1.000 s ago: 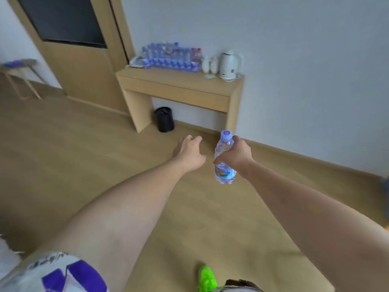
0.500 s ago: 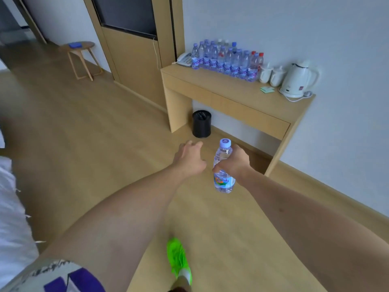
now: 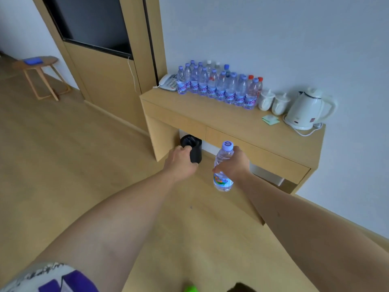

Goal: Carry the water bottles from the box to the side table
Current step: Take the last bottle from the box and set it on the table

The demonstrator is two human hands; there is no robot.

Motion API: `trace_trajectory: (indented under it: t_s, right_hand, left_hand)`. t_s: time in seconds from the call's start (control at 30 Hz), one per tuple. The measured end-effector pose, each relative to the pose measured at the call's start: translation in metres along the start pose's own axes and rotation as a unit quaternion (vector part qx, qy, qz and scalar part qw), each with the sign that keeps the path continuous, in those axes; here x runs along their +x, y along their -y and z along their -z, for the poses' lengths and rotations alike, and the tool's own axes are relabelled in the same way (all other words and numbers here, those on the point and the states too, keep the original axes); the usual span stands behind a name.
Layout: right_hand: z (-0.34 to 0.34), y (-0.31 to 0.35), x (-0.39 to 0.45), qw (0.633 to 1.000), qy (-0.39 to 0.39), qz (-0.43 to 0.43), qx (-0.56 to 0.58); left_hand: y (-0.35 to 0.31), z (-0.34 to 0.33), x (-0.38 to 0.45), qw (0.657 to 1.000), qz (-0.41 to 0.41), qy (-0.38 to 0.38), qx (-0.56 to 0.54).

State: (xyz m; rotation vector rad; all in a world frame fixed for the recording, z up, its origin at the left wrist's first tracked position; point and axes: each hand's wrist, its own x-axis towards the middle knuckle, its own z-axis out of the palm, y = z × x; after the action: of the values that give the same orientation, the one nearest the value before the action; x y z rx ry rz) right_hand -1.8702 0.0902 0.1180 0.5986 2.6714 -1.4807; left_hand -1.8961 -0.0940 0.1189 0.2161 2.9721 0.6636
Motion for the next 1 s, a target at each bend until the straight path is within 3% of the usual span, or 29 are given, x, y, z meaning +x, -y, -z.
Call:
trace_trajectory:
  t_s: [0.43, 0.73, 1.0]
  right_hand:
    - [-0.086, 0.069, 0.257, 0.998, 0.031, -0.028, 0.039]
    - [-0.125, 0.158, 0.448, 0.999, 0.045, -0.011, 0.008]
    - [-0.163, 0.196, 0.562, 1.000, 0.019, -0.021, -0.006]
  left_hand:
    - [0.066, 0.007, 0.260, 0.999, 0.010, 0.004, 0.031]
    - [0.097, 0.061, 0.460, 0.999, 0.045, 0.002, 0.016]
    - [0.141, 0.058, 0.588, 0.996, 0.044, 0.065, 0.042]
